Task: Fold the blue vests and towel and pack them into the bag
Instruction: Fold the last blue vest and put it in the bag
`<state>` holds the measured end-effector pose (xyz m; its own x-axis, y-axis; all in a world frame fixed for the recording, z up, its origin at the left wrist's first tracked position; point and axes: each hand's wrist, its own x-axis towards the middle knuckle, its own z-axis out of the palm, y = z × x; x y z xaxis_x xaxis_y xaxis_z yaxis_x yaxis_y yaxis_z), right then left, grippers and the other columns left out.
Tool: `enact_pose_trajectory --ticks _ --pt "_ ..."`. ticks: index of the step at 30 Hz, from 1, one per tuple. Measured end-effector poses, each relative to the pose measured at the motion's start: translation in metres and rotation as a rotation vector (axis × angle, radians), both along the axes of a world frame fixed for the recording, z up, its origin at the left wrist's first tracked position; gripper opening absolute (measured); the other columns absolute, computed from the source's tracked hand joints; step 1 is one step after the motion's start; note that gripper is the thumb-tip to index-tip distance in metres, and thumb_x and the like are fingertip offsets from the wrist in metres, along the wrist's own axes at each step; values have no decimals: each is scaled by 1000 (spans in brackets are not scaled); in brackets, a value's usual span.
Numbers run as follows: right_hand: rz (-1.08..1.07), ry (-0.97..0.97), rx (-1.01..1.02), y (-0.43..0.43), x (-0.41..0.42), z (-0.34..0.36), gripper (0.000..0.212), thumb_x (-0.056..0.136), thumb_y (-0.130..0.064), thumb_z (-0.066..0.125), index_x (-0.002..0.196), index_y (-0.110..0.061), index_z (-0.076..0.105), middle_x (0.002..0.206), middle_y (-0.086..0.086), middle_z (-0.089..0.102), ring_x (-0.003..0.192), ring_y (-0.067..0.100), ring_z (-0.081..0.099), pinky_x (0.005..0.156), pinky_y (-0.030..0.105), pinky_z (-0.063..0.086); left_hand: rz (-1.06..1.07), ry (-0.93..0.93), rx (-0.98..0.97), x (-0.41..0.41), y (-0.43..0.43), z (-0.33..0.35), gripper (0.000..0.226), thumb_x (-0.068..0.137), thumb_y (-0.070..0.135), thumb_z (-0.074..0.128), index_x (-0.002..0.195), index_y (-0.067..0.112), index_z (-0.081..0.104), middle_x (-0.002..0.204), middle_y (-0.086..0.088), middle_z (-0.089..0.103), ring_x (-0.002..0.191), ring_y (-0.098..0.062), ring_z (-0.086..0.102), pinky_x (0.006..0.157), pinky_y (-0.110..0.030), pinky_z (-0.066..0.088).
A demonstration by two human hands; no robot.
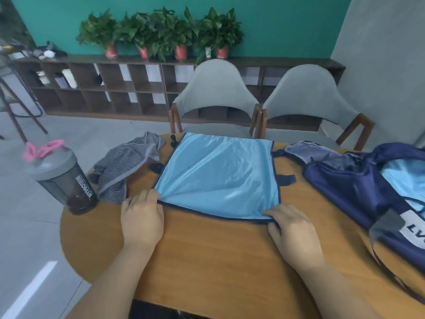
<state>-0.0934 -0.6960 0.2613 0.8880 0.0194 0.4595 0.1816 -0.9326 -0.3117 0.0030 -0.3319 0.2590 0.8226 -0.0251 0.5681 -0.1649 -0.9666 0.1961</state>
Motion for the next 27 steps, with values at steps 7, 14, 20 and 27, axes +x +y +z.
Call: enact_pose_trajectory --ticks 7,14,20,27 --pt "-262 -32 103 -7 8 -9 22 94 -11 68 114 -20 73 110 -1 73 89 28 70 73 36 51 81 29 -22 -1 -3 0 5 89 13 63 90 16 68 80 0 63 69 -25 58 78 -43 46" --pt "-344 -98 233 -11 -1 -1 27 95 -3 62 118 -14 69 103 10 72 83 38 67 71 39 50 -180 131 -184 -11 5 15 16 96 9 62 109 17 66 96 2 68 88 -20 63 86 -40 52" --pt "-242 -85 208 -19 -20 8 27 93 -2 67 116 -18 70 100 5 73 92 32 68 79 40 52 -249 160 -82 -30 33 17 13 96 16 65 107 23 62 85 4 66 78 -23 63 66 -35 48" --pt "-208 -85 246 -23 -50 13 18 99 -17 65 116 -21 70 96 -4 73 89 21 68 79 39 52 -330 98 -159 -59 48 14 29 100 42 48 102 23 70 88 10 63 81 -13 56 74 -34 48"
